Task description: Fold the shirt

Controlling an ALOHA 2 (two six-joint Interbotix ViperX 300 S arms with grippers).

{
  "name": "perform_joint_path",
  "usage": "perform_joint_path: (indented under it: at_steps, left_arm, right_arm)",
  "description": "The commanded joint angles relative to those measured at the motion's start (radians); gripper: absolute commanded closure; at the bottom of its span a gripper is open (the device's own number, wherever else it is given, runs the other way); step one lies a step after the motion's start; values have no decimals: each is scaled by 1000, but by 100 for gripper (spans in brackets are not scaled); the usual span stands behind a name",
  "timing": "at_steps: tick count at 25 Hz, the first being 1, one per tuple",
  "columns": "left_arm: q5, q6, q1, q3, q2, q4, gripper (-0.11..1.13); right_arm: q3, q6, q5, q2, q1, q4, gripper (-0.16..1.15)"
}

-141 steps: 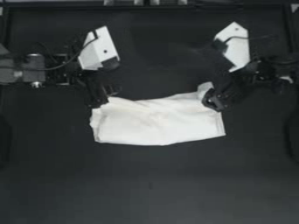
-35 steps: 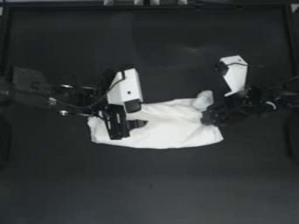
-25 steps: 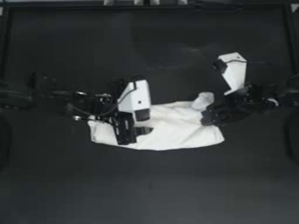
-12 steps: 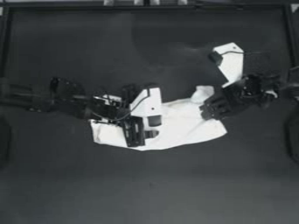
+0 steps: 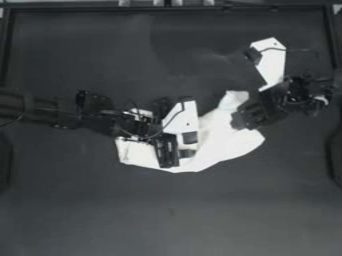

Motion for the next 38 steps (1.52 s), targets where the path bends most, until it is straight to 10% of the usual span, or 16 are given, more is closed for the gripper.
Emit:
perform_joint_path:
  at_steps: [1, 13, 38]
  left_arm:
    - [-21, 0, 3, -32, 2, 2, 2]
    - [-20, 3, 5, -97, 37, 3, 2]
    - [144, 11, 11, 54, -301, 31, 2]
  right_arm:
    - [-58, 0, -2, -23, -14, -18, 93]
    - [-95, 8, 54, -25, -20, -63, 93]
    - [-29, 11, 58, -54, -20, -84, 93]
